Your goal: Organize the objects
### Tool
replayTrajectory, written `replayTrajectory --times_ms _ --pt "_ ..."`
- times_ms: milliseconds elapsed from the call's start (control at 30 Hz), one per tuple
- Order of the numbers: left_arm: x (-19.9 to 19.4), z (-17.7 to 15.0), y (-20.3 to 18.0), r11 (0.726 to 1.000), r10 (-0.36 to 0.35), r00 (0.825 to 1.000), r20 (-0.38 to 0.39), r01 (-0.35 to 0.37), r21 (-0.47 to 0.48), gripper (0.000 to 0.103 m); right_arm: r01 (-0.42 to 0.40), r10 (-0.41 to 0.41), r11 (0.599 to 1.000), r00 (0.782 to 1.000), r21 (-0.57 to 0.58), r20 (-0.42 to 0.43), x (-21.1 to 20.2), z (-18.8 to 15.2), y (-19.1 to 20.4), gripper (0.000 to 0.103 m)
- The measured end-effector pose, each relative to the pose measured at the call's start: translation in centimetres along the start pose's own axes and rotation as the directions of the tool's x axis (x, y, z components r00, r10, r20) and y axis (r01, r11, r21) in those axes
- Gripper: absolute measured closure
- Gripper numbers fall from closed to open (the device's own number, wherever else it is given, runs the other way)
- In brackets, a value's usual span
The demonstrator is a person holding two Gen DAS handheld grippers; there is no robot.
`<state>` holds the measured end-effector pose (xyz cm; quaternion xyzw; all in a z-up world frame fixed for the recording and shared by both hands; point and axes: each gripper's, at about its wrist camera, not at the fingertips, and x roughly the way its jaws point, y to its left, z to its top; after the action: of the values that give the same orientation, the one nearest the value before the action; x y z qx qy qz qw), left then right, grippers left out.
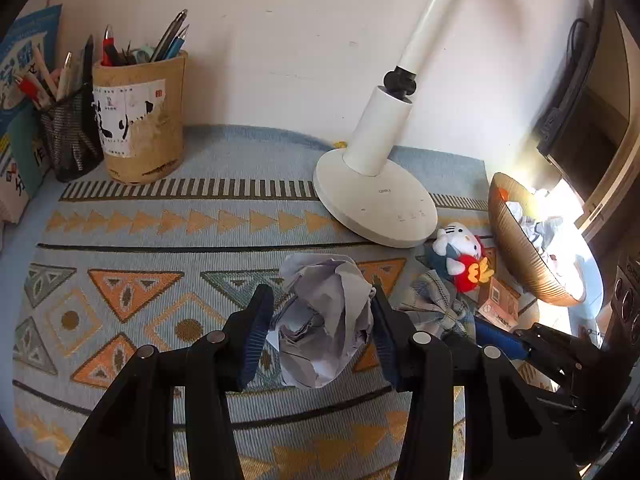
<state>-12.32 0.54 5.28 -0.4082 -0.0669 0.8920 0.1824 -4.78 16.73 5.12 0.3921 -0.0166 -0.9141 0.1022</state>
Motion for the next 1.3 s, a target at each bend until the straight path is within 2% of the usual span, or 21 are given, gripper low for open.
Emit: replayTrajectory --times_ms 67,167,233,400,500,600,667,700,733,767,833,900,967,1033,1067,1133,1167,1300 --pt "-2.0 -1.0 -0.8 1.0 -0.017 1.0 0.009 0.017 -0.011 0.058 0.0 0.0 0.999 1.0 0.036 0.004 -2.8 -2.0 -0.7 0.08" --pt "-4.8 -3.6 -2.3 0.996 -0.08 0.995 0.061 0.083 -0.038 0.058 0.017 -0.018 0.994 1.0 0.106 0.01 -6.5 -5.1 -2.3 0.079" --pt "-5.9 -5.6 -3.4 0.992 -0.111 0.991 0.077 0.115 -0.047 0.058 0.043 -0.042 0.991 0.999 0.126 -0.013 -7.9 -6.9 -3.4 0.079" --pt "-5.9 -9.4 -6.6 0.997 -0.082 0.991 0.102 0.082 -0.004 0.058 0.09 -0.083 0.99 0.995 0.112 -0.062 -9.8 -10.2 -5.5 0.079" --pt "-4.8 -10.4 -7.1 0.998 -0.07 0.993 0.096 0.069 0.014 0.058 0.09 -0.079 0.986 0.993 0.137 -0.086 -10.0 -11.4 -6.7 0.075" --pt "-4.6 -10.6 -6.6 0.997 -0.074 0.992 0.105 0.074 0.007 0.058 0.086 -0.068 0.985 0.99 0.147 -0.123 -9.8 -12.8 -7.1 0.066" --pt "-4.6 -10.7 -6.4 0.996 -0.095 0.99 0.108 0.094 0.007 0.058 0.069 -0.054 0.987 0.993 0.146 -0.106 -10.4 -13.4 -7.2 0.046" --pt "-4.5 -10.8 -6.5 0.996 -0.093 0.991 0.098 0.093 0.006 0.058 0.063 -0.048 0.986 0.994 0.155 -0.102 -10.7 -13.6 -7.2 0.029" --pt "-4.4 -10.8 -6.6 0.996 -0.085 0.992 0.095 0.085 0.011 0.058 0.059 -0.043 0.984 0.995 0.166 -0.093 -10.9 -13.8 -7.2 0.02" --pt "-4.5 -10.9 -6.9 0.997 -0.077 0.992 0.1 0.075 0.021 0.058 0.051 -0.038 0.984 0.996 0.17 -0.081 -11.0 -13.9 -7.2 0.02" --pt "-4.7 -11.1 -7.5 0.996 -0.071 0.991 0.111 0.065 0.052 0.058 0.06 -0.049 0.986 0.996 0.153 -0.074 -10.8 -13.7 -7.0 0.02" --pt "-4.8 -11.3 -8.0 0.995 -0.065 0.991 0.114 0.056 0.08 0.058 0.111 -0.102 0.987 0.991 0.12 -0.084 -10.3 -13.3 -6.7 0.02" --pt "-4.8 -11.3 -8.2 0.995 -0.062 0.992 0.114 0.052 0.091 0.058 0.14 -0.133 0.986 0.987 0.088 -0.086 -9.8 -13.0 -6.4 0.026" --pt "-4.8 -11.3 -8.1 0.996 -0.059 0.992 0.113 0.05 0.079 0.058 0.136 -0.13 0.988 0.987 0.072 -0.09 -9.2 -12.7 -6.1 0.047" --pt "-4.8 -11.3 -7.9 0.996 -0.06 0.992 0.112 0.052 0.07 0.058 0.166 -0.161 0.984 0.983 0.057 -0.086 -9.1 -12.7 -5.8 0.051" --pt "-4.8 -11.2 -7.6 0.997 -0.063 0.992 0.112 0.057 0.054 0.058 0.205 -0.203 0.979 0.977 0.021 -0.071 -9.0 -12.7 -5.1 0.073" --pt "-4.7 -11.3 -7.5 0.997 -0.064 0.992 0.112 0.059 0.051 0.058 0.187 -0.186 0.982 0.98 0.019 -0.067 -9.1 -12.8 -5.0 0.077" --pt "-4.8 -11.3 -8.0 0.997 -0.037 0.992 0.118 0.03 0.064 0.058 0.187 -0.186 0.982 0.982 0.035 -0.039 -10.3 -13.1 -5.2 0.079"
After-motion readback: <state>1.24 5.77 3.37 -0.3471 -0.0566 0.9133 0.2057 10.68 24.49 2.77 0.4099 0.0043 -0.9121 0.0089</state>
